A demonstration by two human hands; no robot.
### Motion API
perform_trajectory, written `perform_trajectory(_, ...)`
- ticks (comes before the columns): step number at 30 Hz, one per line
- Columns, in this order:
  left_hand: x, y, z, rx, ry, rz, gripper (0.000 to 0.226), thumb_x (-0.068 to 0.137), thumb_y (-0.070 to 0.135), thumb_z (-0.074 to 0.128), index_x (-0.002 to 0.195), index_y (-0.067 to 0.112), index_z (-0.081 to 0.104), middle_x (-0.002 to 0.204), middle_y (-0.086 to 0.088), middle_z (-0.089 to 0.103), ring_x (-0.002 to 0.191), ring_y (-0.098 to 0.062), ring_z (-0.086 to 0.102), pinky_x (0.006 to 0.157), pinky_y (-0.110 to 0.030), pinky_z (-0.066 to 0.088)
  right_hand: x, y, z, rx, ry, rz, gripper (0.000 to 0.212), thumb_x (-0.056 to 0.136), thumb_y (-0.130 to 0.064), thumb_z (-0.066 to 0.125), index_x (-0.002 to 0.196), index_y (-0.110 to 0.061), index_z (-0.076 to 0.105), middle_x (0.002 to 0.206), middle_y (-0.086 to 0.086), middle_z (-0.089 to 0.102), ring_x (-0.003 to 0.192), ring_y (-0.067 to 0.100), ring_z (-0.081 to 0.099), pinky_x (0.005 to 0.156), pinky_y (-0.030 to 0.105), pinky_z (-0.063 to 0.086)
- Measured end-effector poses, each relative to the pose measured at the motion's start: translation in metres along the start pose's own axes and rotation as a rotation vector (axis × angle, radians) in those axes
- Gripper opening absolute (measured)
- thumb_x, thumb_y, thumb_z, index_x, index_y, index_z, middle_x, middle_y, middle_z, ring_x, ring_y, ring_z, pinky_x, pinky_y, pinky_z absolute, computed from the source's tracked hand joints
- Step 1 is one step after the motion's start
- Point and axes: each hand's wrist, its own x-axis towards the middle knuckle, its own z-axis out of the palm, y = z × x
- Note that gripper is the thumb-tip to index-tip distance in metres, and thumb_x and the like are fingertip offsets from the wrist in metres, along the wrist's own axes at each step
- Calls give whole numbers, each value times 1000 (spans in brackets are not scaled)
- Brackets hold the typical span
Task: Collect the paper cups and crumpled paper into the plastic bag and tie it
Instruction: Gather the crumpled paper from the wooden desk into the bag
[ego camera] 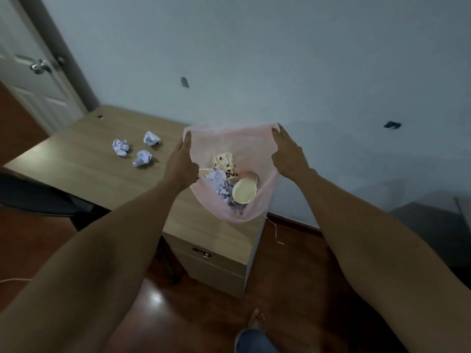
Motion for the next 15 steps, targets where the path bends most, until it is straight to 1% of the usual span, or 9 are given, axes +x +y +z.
perform_trajectory(2, 19, -10, 5, -5, -5, -15, 104, 74, -12, 50, 162, 28, 10, 165, 6, 20, 123, -37, 55, 80, -52, 60, 25, 3, 13, -16, -25, -5, 78, 91, 3, 48, 162, -18, 23, 171, -10, 7, 130, 37, 54, 103, 42, 44)
perform_trajectory(5, 50, -20, 15, 27, -10, -25, 106, 74, -10, 52, 161, 28, 8, 165, 4, 21, 126, -36, 54, 80, -52, 60, 60, 8, 27, -40, -50, -8, 78, 91, 4, 48, 162, -18, 23, 171, -10, 7, 120, 39, 59, 98, 44, 48)
perform_trajectory(8, 78, -26, 26, 78, 1, -20, 106, 73, -9, 54, 161, 26, 7, 165, 0, 23, 123, -35, 53, 79, -45, 59, 91, 16, 35, -56, -78, -16, 80, 92, 3, 48, 163, -20, 20, 171, -12, 4, 107, 40, 63, 90, 43, 53)
perform_trajectory(11, 107, -30, 36, 86, -8, -18, 107, 73, -9, 53, 162, 25, 5, 166, 0, 21, 120, -37, 55, 78, -45, 58, 119, 24, 43, -81, -88, -27, 82, 92, 3, 49, 163, -21, 17, 171, -12, 2, 100, 40, 65, 87, 45, 54)
perform_trajectory(15, 144, -39, 45, 121, -13, 8, 104, 75, -7, 50, 161, 27, 3, 168, 2, 17, 117, -39, 57, 76, -39, 48, 149, 26, 51, -106, -102, -1, 86, 91, 4, 48, 164, -20, 12, 172, -10, -3, 95, 40, 65, 87, 47, 53)
